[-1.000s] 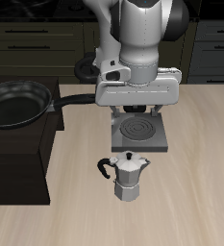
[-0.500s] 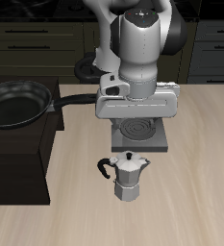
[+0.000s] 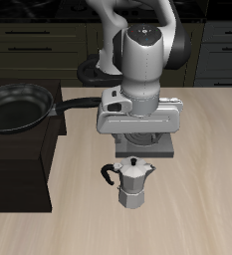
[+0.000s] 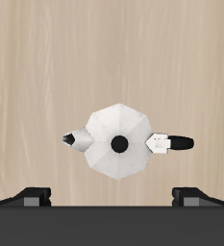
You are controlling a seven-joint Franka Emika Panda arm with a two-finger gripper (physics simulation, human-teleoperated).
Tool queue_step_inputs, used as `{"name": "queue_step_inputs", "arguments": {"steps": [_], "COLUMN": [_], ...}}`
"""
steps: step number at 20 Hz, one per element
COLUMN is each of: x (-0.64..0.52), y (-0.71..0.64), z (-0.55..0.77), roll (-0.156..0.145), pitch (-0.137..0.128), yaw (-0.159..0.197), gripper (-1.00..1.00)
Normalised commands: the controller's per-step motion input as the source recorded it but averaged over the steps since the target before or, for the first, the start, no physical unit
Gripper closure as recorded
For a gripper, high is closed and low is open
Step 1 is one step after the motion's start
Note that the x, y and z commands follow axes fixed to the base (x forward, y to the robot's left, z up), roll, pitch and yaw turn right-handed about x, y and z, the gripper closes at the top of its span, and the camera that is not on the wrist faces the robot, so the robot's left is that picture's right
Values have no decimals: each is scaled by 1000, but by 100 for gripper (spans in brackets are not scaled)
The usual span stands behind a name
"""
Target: Place the moka pot on the stove and turn on the stove
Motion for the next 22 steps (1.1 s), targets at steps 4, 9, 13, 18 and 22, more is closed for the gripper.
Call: {"name": "queue_step_inputs", "arguments": {"steps": [4,9,13,18,22], "x": [5,-133,-116,8,-9], "y": [0,-6,13,-89,-41], "z": [-161,-110,-103,-166,-80], "roll": [6,-3,-11,-33,1], "pitch": [32,30,-14,20,10], "yaw": [-6,-60,84,35,-11], "gripper": [-100,-100,-100,-100,-100]}}
